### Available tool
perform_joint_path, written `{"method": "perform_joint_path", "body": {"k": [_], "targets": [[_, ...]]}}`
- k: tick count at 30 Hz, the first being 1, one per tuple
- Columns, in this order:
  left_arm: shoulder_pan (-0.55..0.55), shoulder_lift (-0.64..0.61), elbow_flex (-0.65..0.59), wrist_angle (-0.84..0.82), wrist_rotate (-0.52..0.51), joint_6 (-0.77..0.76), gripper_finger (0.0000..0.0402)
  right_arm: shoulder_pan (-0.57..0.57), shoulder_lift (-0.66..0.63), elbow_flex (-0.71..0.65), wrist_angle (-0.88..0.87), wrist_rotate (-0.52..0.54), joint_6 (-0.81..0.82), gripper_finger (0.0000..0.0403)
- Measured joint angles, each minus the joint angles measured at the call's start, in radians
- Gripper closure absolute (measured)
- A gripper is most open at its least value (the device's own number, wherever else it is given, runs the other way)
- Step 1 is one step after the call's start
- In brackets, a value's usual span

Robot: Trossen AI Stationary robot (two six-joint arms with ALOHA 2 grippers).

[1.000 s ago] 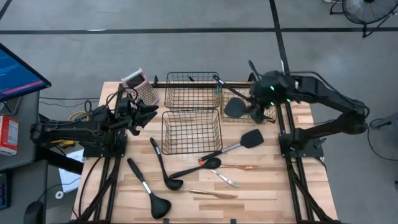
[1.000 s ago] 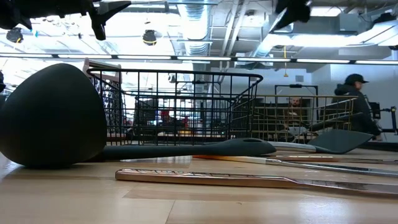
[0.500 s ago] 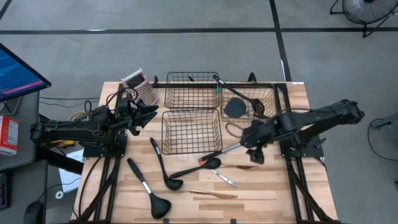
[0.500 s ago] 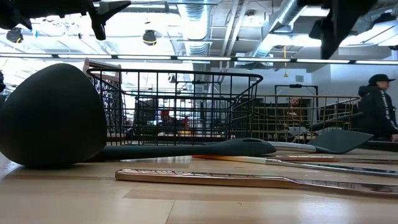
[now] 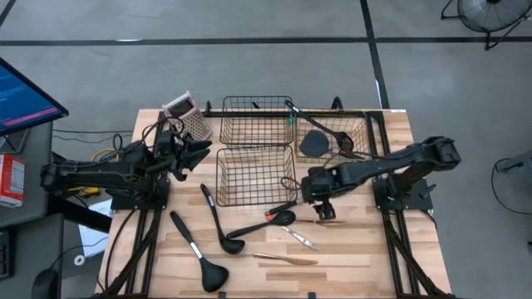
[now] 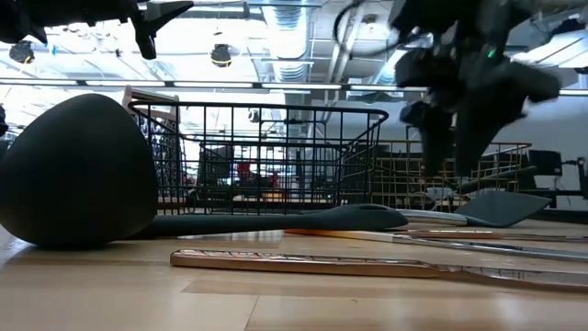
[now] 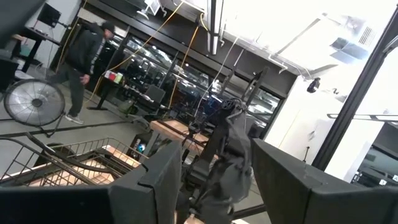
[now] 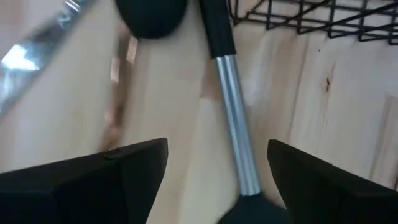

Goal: Pick & Place Kitchen Items
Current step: Put the spatula into the top right wire basket

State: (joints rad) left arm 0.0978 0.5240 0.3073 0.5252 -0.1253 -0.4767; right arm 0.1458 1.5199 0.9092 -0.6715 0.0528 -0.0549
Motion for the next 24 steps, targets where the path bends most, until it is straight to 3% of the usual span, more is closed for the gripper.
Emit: {"method": "perform_joint_path", "body": {"k": [6, 15, 19, 24], "targets": [[0.0, 0.0, 0.0, -0.001, 0.0, 0.0, 0.0226, -0.05, 0.113, 0.0, 0.049, -0.002, -0.111, 0.0127], [0.0, 0.0, 0.0, -0.001, 0.0, 0.0, 0.0226, -0.108, 0.2, 0.002, 0.082, -0.075, -0.141, 0.0141], [0.0, 0.0, 0.0, -0.001, 0.0, 0.0, 0.0226, -0.117, 0.201, 0.002, 0.085, -0.076, -0.139, 0.0184], [0.0, 0.0, 0.0, -0.001, 0.0, 0.0, 0.0226, -0.122, 0.199, 0.002, 0.079, -0.068, -0.131, 0.028]]}}
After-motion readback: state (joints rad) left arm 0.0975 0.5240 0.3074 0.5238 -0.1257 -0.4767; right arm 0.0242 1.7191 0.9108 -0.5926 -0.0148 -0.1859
